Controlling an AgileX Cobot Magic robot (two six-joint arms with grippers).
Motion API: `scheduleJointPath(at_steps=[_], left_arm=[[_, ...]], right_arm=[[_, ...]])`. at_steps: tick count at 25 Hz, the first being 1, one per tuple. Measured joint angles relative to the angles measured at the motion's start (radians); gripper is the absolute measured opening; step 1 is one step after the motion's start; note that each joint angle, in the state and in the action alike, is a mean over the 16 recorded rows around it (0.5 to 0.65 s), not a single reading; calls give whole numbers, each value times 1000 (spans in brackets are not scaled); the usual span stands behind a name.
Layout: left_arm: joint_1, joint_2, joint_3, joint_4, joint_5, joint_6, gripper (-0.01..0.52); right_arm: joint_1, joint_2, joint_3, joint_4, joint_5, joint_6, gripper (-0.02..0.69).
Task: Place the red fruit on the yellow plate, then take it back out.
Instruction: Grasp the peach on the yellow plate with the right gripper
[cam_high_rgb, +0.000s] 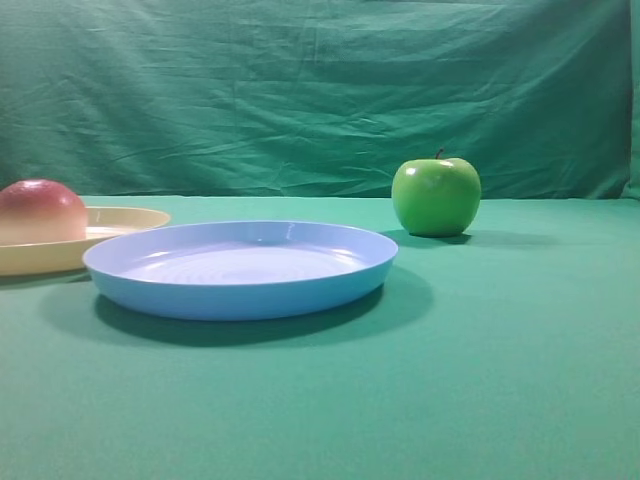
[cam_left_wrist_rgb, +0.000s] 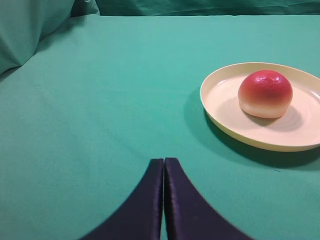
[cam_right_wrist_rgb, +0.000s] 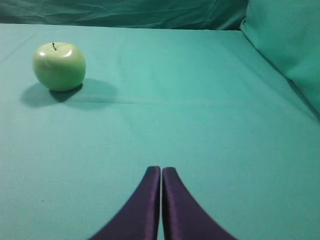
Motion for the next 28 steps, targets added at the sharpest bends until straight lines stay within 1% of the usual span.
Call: scheduleJointPath(at_steps=[9, 13, 18, 23, 28], left_arm=[[0, 0, 0, 0, 0, 0, 0], [0, 0, 0, 0, 0, 0, 0], [0, 0, 0, 0, 0, 0, 0], [0, 0, 0, 0, 0, 0, 0], [0, 0, 0, 0, 0, 0, 0]], right_arm=[[1, 48, -35, 5, -5, 0, 0], [6, 129, -100, 19, -9, -1, 0], [13, 290, -235, 64, 2, -22, 0], [21, 488, -413, 165, 51, -116, 0], [26, 686, -580, 354, 134, -317, 0]])
